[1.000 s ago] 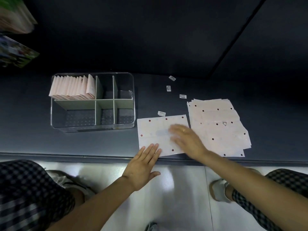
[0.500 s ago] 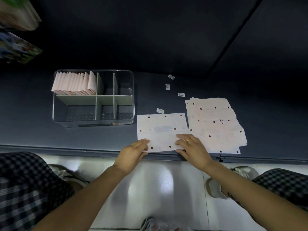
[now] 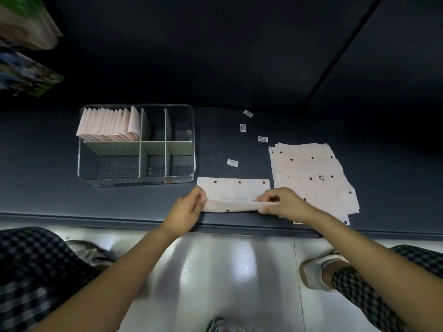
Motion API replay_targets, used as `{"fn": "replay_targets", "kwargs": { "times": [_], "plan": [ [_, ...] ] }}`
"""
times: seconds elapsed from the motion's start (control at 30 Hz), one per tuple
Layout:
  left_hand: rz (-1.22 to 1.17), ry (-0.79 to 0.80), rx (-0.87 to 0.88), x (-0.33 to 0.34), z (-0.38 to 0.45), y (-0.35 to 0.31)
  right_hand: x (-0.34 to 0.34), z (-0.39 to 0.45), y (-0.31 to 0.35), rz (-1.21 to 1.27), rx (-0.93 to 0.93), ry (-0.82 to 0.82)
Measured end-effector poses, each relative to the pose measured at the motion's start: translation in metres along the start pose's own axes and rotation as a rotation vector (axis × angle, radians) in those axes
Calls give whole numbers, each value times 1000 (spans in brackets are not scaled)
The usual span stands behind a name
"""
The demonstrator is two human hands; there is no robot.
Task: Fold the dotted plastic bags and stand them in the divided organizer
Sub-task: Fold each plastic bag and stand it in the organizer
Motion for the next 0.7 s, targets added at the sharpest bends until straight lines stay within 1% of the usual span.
{"fn": "replay_targets", "kwargs": {
  "times": [0.03, 0.1, 0.17, 0.23, 0.27, 0.3, 0.33, 0.4, 0.43, 0.47, 0.53, 0.6, 0.7],
  "plan": [
    [-104, -28, -16, -5, 2, 2, -5, 2, -1, 100, 23, 10],
    [-258, -74, -53, -11, 5, 4, -11, 7, -5, 172, 75, 2],
    [-265, -140, -79, -14, 5, 3, -11, 12, -14, 231, 131, -54],
    [-55, -288, -70, -21, 0, -5, -9, 16, -24, 354, 170, -132],
    [81, -371, -30, -23, -4, -14, -8, 19, -26, 401, 178, -162],
    [190, -420, 58, -20, -7, -24, -8, 21, -28, 414, 184, -184],
    [274, -423, 162, -14, -9, -36, -8, 23, -28, 394, 189, -193],
    [414, -333, 328, 8, -10, -51, -10, 28, -27, 324, 205, -200],
    [481, -265, 372, 22, -9, -53, -12, 31, -26, 280, 221, -201],
    [547, -195, 378, 34, -7, -53, -13, 32, -26, 240, 239, -201],
    [662, -64, 305, 52, -2, -42, -14, 36, -28, 191, 273, -202],
    [732, 23, 201, 60, 4, -23, -16, 38, -28, 160, 297, -214],
    [817, 66, 104, 59, 13, -5, -17, 42, -30, 144, 301, -245]
  ]
}}
Point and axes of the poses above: each hand's wrist, its own z-axis towards the middle knuckle, its own x-axis out of the palm, y = z × x, the point moved 7 cm from there along z, towards the middle knuckle, and after that the axes turned 10 degrees about y, right-handed, at the moved point
